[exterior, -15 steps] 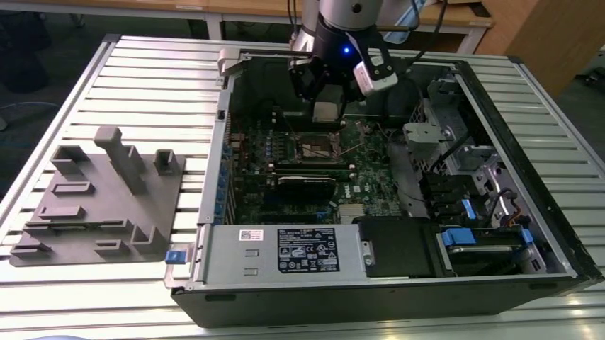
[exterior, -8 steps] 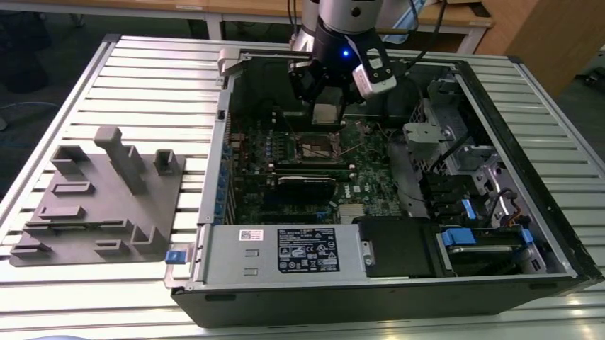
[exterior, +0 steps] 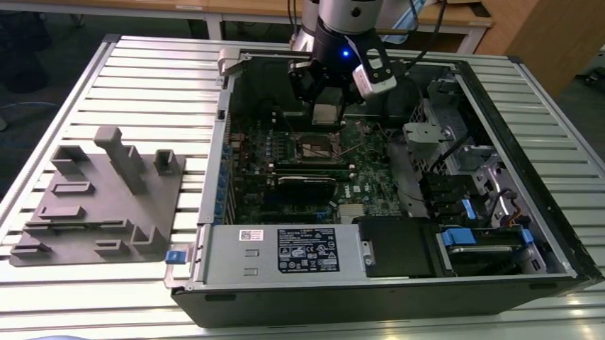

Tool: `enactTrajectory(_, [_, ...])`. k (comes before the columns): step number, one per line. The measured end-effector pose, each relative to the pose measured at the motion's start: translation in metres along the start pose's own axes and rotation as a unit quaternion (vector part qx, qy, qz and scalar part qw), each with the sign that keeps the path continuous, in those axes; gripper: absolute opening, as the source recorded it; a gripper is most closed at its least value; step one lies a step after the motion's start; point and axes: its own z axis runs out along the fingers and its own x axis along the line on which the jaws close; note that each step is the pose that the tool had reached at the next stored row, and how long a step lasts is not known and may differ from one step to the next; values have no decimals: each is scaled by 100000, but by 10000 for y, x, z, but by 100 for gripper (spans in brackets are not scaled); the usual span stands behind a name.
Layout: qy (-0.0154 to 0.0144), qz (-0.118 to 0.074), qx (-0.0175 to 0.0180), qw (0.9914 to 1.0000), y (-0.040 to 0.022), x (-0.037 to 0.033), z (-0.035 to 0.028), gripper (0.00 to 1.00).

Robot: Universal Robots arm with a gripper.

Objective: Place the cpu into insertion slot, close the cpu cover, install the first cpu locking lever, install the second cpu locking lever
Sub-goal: 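Place the cpu into insertion slot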

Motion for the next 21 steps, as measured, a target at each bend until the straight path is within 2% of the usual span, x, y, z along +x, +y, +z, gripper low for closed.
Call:
enactTrajectory(4, [-10, 129, 2, 100000, 0, 0, 0, 54])
enactTrajectory(8, [-195, 2424, -25, 99970, -1, 0, 4, 54])
enactTrajectory(12, [-450, 5585, -60, 99843, -1, 0, 7, 54])
enactTrajectory(15, [-637, 7866, -87, 99688, -1, 0, 10, 54])
enactTrajectory(21, [-661, 8155, -94, 99665, -1, 0, 10, 54])
